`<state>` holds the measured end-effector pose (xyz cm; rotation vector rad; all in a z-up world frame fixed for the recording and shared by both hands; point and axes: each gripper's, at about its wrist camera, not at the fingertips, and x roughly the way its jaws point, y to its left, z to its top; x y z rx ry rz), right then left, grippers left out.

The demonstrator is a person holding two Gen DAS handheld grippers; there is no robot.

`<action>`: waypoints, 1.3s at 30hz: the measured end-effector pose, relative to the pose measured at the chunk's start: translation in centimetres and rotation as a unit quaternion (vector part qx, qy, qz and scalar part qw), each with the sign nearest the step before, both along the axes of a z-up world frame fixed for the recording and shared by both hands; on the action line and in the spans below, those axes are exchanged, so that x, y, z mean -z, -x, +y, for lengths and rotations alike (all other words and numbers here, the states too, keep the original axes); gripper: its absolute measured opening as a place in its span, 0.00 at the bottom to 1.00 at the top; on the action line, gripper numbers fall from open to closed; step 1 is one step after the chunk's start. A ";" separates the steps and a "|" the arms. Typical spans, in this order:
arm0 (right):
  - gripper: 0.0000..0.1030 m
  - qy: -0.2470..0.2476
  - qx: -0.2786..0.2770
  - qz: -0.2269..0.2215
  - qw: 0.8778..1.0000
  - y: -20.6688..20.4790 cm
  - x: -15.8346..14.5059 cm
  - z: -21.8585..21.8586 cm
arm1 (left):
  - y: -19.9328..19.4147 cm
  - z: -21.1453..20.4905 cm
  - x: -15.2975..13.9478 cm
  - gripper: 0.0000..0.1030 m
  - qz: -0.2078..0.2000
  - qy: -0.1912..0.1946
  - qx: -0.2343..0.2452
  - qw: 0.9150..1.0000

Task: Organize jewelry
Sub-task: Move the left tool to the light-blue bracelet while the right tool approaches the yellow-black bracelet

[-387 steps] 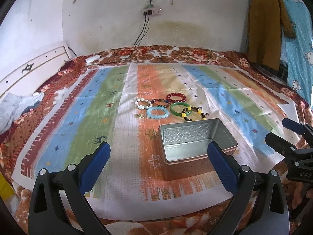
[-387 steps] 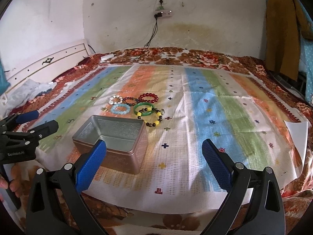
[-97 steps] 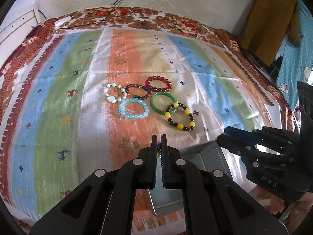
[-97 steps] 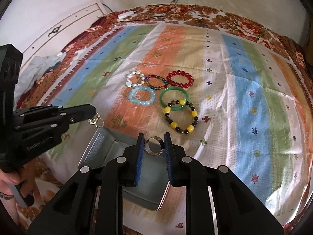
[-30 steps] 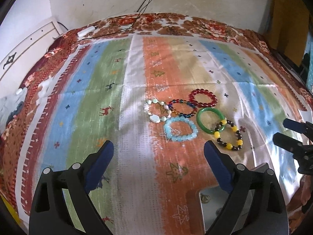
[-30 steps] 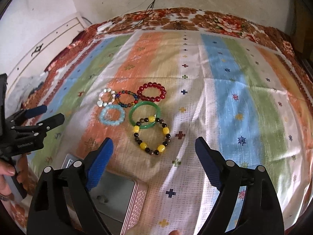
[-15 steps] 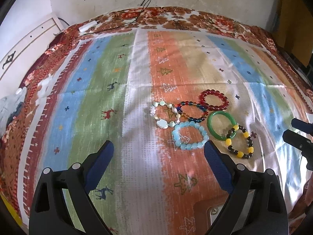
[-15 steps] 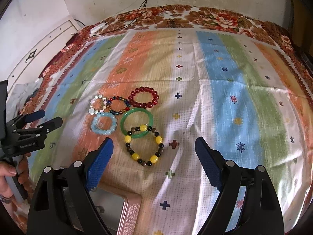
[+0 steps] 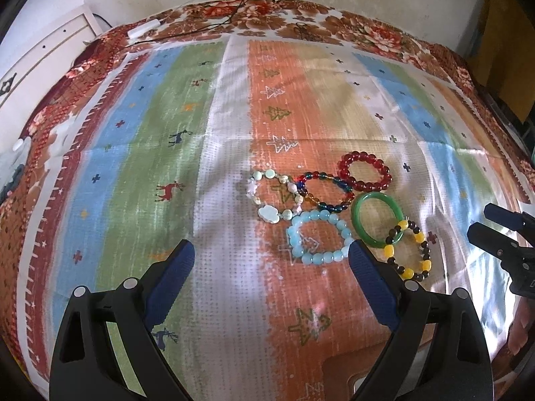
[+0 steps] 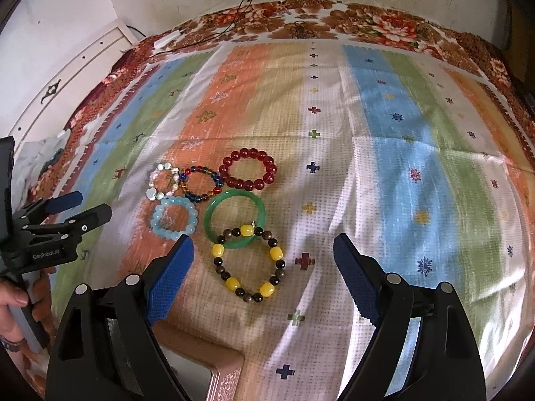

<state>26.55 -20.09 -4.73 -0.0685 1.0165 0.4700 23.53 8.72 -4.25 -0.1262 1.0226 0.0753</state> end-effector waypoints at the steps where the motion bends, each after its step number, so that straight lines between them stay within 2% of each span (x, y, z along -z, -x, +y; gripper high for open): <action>1: 0.83 0.001 0.000 0.000 1.000 -0.1 0.1 0.1 | -0.1 0.0 0.0 0.89 0.000 0.000 0.001 1.000; 12: 0.83 0.009 -0.019 0.015 1.000 -0.8 0.7 1.1 | -0.8 -0.2 0.8 0.89 0.013 0.010 0.008 1.000; 20: 0.83 0.022 -0.021 0.051 0.998 -2.3 2.7 1.3 | -1.2 -0.2 1.4 0.89 0.024 0.020 0.009 0.999; 22: 0.83 0.033 -0.022 0.062 0.997 -2.3 3.3 1.3 | -1.6 -0.2 1.8 0.89 0.031 0.015 0.008 0.999; 26: 0.83 0.052 -0.027 0.073 0.996 -2.4 4.6 1.4 | -2.2 -0.2 2.8 0.89 0.049 0.027 0.013 0.998; 30: 0.83 0.049 -0.019 0.092 0.994 -2.8 5.6 1.0 | -2.9 -0.7 3.6 0.89 0.057 0.024 0.020 0.998; 39: 0.83 0.077 -0.027 0.099 0.992 -3.1 6.9 1.6 | -4.2 -1.2 5.6 0.89 0.081 0.021 0.026 0.996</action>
